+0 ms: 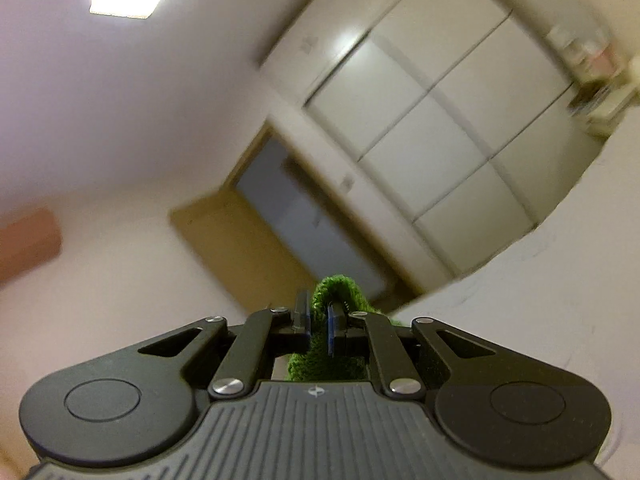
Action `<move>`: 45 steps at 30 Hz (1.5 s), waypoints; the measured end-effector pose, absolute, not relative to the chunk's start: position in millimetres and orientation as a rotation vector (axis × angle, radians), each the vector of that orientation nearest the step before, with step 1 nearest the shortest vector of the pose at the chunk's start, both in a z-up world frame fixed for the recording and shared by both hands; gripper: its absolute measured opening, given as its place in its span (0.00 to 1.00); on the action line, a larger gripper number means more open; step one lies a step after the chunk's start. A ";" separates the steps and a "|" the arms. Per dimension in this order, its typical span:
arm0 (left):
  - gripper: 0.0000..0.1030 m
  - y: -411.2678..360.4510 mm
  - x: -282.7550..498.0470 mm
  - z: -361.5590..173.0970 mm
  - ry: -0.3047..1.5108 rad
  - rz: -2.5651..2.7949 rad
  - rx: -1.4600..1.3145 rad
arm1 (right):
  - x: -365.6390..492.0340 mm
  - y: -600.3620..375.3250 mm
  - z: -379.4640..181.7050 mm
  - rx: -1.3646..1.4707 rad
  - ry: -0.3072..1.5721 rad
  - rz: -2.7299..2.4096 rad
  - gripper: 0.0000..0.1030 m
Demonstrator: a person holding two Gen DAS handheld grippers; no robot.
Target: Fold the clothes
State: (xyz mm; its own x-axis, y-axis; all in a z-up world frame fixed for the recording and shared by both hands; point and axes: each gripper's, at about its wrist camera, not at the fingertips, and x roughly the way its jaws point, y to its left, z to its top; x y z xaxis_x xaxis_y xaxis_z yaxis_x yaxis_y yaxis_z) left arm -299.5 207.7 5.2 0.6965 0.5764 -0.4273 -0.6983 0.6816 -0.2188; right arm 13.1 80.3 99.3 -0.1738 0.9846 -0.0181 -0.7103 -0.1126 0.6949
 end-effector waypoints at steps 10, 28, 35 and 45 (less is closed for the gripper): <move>0.13 228.7 -348.3 -99.6 0.650 1.053 -0.637 | 22.9 126.1 30.7 0.268 1.052 1.580 0.87; 0.17 268.4 -278.3 -154.3 0.933 0.786 -0.638 | 37.9 69.8 -79.6 0.130 1.263 1.179 0.86; 0.22 304.7 -237.0 -186.8 1.068 0.493 -0.504 | 6.7 40.2 -121.7 0.230 1.319 0.934 0.86; 0.31 318.3 -221.2 -247.7 1.254 0.135 -0.285 | -139.7 -23.9 -225.9 0.627 1.536 0.466 0.86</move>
